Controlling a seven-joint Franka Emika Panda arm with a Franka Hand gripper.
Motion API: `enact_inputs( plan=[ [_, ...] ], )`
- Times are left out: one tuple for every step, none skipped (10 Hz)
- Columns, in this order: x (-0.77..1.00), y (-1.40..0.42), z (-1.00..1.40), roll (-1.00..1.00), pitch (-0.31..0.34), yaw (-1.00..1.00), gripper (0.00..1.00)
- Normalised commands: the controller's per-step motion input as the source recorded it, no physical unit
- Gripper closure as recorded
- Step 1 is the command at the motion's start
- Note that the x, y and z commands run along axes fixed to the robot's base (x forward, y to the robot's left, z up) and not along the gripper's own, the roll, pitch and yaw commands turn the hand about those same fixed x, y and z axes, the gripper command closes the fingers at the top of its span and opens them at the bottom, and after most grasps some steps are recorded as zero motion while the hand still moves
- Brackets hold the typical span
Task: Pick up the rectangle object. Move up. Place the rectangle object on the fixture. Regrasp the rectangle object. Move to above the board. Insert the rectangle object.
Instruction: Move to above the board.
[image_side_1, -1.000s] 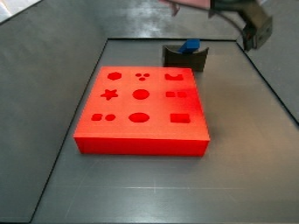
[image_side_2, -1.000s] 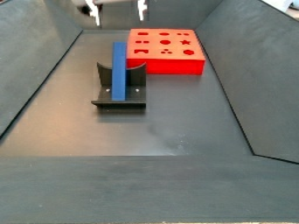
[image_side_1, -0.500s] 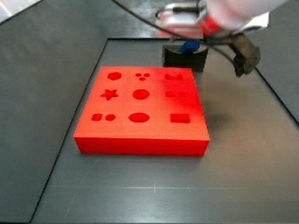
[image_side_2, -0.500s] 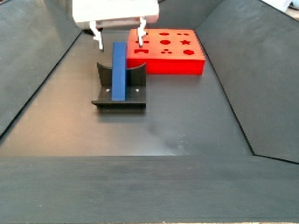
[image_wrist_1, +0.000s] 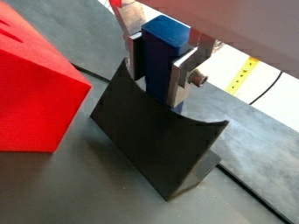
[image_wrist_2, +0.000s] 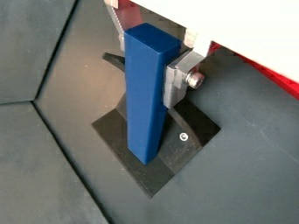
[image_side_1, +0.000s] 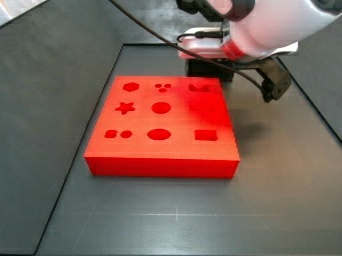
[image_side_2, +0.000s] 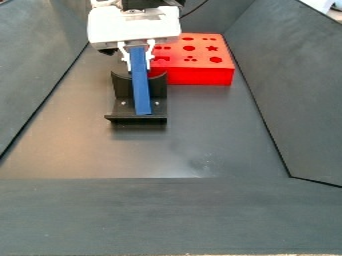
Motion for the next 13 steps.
enact_inputs(
  plan=[
    [0.01,-0.11,1.00,-0.02,-0.189,0.06,1.00],
    [0.00,-0.11,1.00,-0.01,-0.176,0.04,1.00],
    [0.00,-0.10,1.00,-0.01,-0.140,-0.02,1.00],
    [-0.01,-0.10,1.00,-0.01,-0.118,-0.05,1.00],
    [-0.01,-0.09,1.00,-0.01,-0.071,-0.08,1.00],
    [-0.01,-0.09,1.00,-0.01,-0.035,-0.10,1.00],
    [-0.02,-0.08,1.00,-0.01,0.011,-0.11,1.00],
    [-0.02,-0.08,1.00,-0.01,0.033,-0.10,1.00],
    [-0.02,-0.08,1.00,-0.02,0.073,-0.08,1.00],
    [-0.02,-0.07,1.00,-0.03,0.098,-0.06,1.00],
    [-0.03,-0.07,1.00,-0.04,0.120,-0.02,1.00],
    [-0.03,-0.06,1.00,-0.05,0.128,-0.01,1.00],
    [-0.02,-0.06,1.00,-0.04,0.135,0.02,1.00]
  ],
)
